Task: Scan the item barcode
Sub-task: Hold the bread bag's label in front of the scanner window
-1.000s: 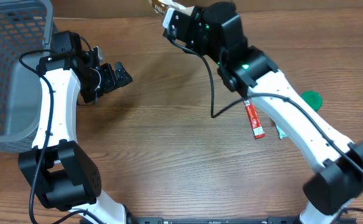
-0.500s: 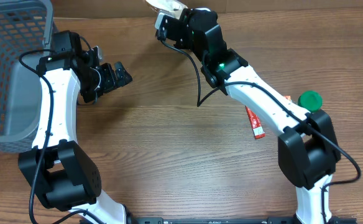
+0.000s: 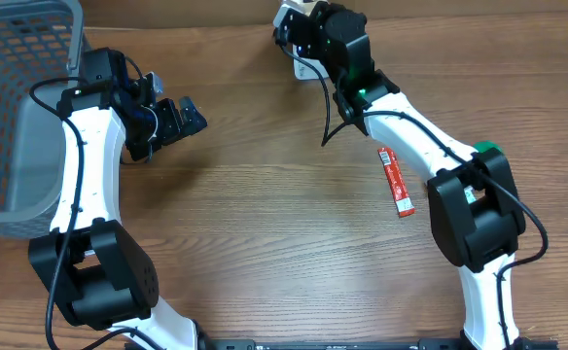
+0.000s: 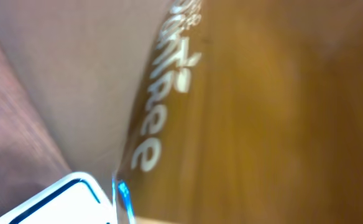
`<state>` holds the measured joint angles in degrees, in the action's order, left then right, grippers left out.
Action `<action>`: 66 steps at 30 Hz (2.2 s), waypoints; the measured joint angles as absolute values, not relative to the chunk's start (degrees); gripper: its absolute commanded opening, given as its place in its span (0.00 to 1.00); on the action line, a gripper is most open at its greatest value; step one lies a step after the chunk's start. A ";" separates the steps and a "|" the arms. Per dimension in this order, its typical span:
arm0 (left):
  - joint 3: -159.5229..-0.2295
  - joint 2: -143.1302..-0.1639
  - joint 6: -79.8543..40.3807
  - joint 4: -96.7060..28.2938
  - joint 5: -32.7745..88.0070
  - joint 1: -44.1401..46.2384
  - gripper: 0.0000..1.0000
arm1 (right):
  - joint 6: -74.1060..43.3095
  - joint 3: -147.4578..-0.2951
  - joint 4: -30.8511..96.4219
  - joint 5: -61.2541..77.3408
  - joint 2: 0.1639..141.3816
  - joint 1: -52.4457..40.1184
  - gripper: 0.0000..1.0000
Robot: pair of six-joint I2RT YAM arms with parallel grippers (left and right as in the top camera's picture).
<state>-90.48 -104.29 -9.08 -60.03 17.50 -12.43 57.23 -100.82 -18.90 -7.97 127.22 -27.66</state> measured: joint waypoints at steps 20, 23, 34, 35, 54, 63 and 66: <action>-90.48 -104.29 -9.08 -60.03 17.52 -12.43 1.00 | 56.80 -100.82 -35.11 -11.44 136.57 -27.79 0.04; -90.48 -104.29 -9.08 -60.03 17.50 -12.43 1.00 | 54.96 -100.82 -36.03 -12.47 137.53 -27.79 0.04; -90.48 -104.29 -9.08 -60.03 17.50 -12.43 1.00 | 51.24 -100.82 -37.67 -13.54 139.15 -27.79 0.04; -90.48 -104.29 -9.08 -60.03 17.50 -12.43 1.00 | 50.85 -100.82 -37.56 -13.52 139.28 -27.79 0.04; -90.48 -104.29 -9.08 -60.05 17.50 -12.43 1.00 | 40.38 -100.82 -34.85 -13.54 139.90 -27.81 0.04; -90.48 -104.29 -9.08 -60.03 17.50 -12.43 1.00 | 40.25 -100.82 -31.42 -13.50 139.92 -28.14 0.04; -90.48 -104.29 -9.08 -60.03 17.50 -12.43 1.00 | 40.29 -100.82 -29.61 -13.50 139.92 -28.29 0.04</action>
